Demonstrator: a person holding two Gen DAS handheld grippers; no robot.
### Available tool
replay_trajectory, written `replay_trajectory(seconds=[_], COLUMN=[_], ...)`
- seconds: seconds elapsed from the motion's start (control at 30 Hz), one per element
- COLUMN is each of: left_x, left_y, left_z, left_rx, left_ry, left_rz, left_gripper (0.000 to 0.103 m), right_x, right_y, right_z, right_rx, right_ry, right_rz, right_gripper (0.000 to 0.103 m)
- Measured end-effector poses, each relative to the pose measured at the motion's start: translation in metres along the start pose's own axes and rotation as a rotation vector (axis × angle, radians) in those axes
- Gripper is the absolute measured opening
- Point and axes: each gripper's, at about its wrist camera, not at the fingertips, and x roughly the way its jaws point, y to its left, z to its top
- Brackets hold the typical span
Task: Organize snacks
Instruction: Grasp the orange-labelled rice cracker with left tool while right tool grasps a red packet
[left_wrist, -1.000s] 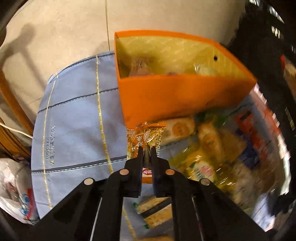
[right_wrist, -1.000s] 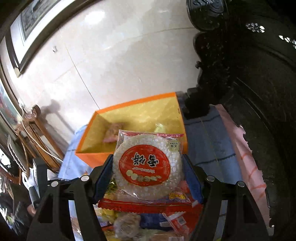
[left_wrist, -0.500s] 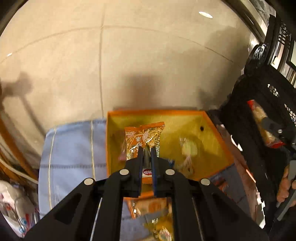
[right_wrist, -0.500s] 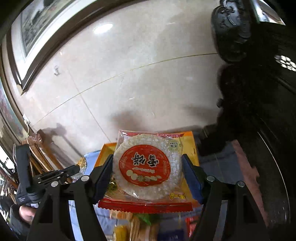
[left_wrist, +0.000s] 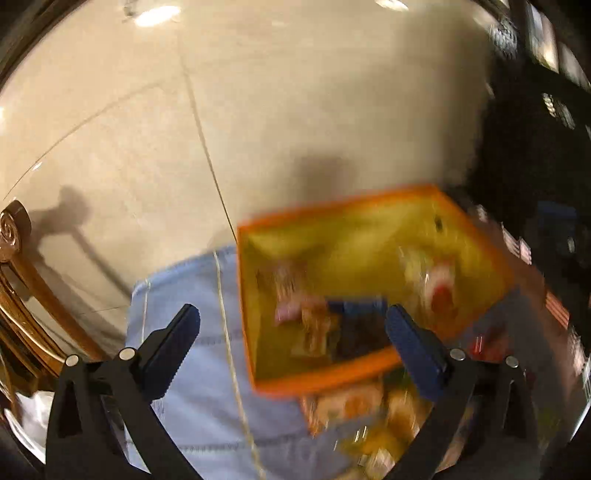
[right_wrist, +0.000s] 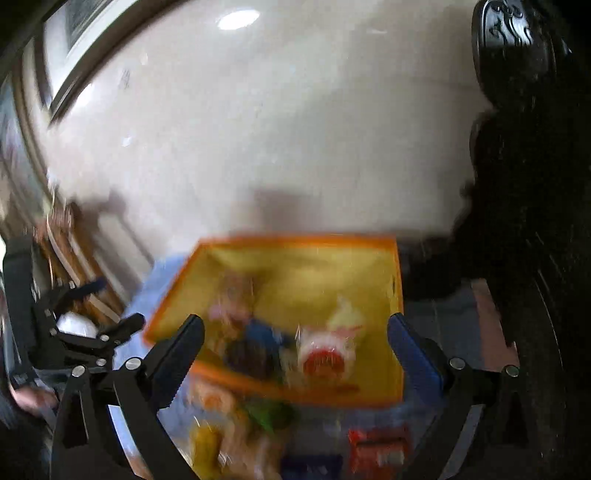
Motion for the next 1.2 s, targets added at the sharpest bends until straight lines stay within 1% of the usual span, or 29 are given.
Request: replay_trajectory(seconds=[0.07,0.1,0.13,0.17,0.2,0.27,0.3,0.33,0.4,0.47,0.5,0.57,0.6,0.63,0.67,0.73,0.77,0.83,0.87,0.9,0.93,0.97,1.0,1.1,1.13,1.2], left_x=[0.005,0.01,0.022,0.033,0.044,0.07,0.079,0.083,0.09,0.104,0.111,0.118,0.117,0.119,0.122,0.127,0.132,0.151,0.162,0.163,0.16,0.155,0.15,0.143,0.14,0.134], left_y=[-0.013,-0.02,-0.03,-0.036,-0.041,-0.047,-0.047,-0.046,-0.039,-0.035,-0.035,-0.041,-0.043,-0.047,-0.047,-0.044,-0.041,-0.036,-0.034,-0.032,-0.042,-0.053,-0.062,-0.074,-0.074,-0.068], left_z=[-0.026,-0.04,-0.06,-0.076,-0.088,-0.11,-0.114,-0.114,-0.111,-0.105,-0.105,-0.104,-0.105,-0.106,-0.106,-0.107,-0.109,-0.107,-0.106,-0.106,-0.109,-0.112,-0.115,-0.123,-0.124,-0.129], left_rx=[0.069,0.119,0.206,0.269,0.328,0.424,0.448,0.45,0.442,0.453,0.479,0.514,0.519,0.523,0.519,0.479,0.44,0.305,0.234,0.187,0.225,0.279,0.305,0.27,0.226,0.09], left_ry=[0.0,-0.006,-0.001,0.017,0.035,0.048,0.049,0.033,0.004,-0.012,-0.02,-0.039,-0.044,-0.054,-0.069,-0.088,-0.075,0.019,0.085,0.076,0.069,0.078,0.1,0.164,0.194,0.225], left_rz=[-0.014,-0.029,-0.04,-0.043,-0.063,-0.073,-0.087,-0.107,-0.164,-0.213,-0.243,-0.266,-0.274,-0.299,-0.316,-0.355,-0.381,-0.458,-0.497,-0.487,-0.422,-0.388,-0.383,-0.355,-0.356,-0.347], left_gripper=[0.099,0.099,0.099,0.099,0.099,0.099,0.099,0.099,0.099,0.099,0.099,0.099,0.099,0.099,0.099,0.099,0.099,0.098,0.088,0.077,0.055,0.035,0.035,0.035,0.035,0.035], right_x=[0.001,0.004,0.012,0.021,0.031,0.04,0.045,0.05,0.057,0.063,0.067,0.077,0.082,0.086,0.09,0.097,0.1,0.103,0.103,0.102,0.099,0.096,0.092,0.08,0.075,0.059], right_y=[-0.012,-0.021,-0.037,-0.056,-0.072,-0.088,-0.093,-0.096,-0.097,-0.096,-0.094,-0.09,-0.087,-0.085,-0.084,-0.081,-0.08,-0.076,-0.072,-0.068,-0.061,-0.057,-0.053,-0.048,-0.047,-0.051], right_z=[-0.034,-0.049,-0.069,-0.088,-0.107,-0.132,-0.141,-0.15,-0.157,-0.156,-0.155,-0.151,-0.15,-0.149,-0.155,-0.156,-0.156,-0.154,-0.154,-0.154,-0.153,-0.152,-0.152,-0.154,-0.155,-0.157], right_rx=[-0.023,-0.011,0.036,0.118,0.197,0.276,0.299,0.322,0.376,0.401,0.399,0.371,0.359,0.353,0.346,0.336,0.329,0.299,0.274,0.252,0.215,0.202,0.192,0.208,0.217,0.222], right_ry=[0.04,0.071,0.129,0.206,0.282,0.341,0.369,0.389,0.398,0.401,0.402,0.412,0.422,0.434,0.446,0.469,0.475,0.467,0.453,0.447,0.437,0.427,0.423,0.407,0.394,0.37], right_rz=[-0.085,-0.124,-0.151,-0.167,-0.184,-0.193,-0.227,-0.258,-0.249,-0.238,-0.248,-0.28,-0.278,-0.278,-0.28,-0.277,-0.28,-0.281,-0.282,-0.312,-0.321,-0.31,-0.309,-0.281,-0.272,-0.267], right_gripper=[0.099,0.099,0.099,0.099,0.099,0.099,0.099,0.099,0.099,0.099,0.099,0.099,0.099,0.099,0.099,0.099,0.1,0.1,0.09,0.074,0.062,0.028,0.014,0.012,0.012,0.01])
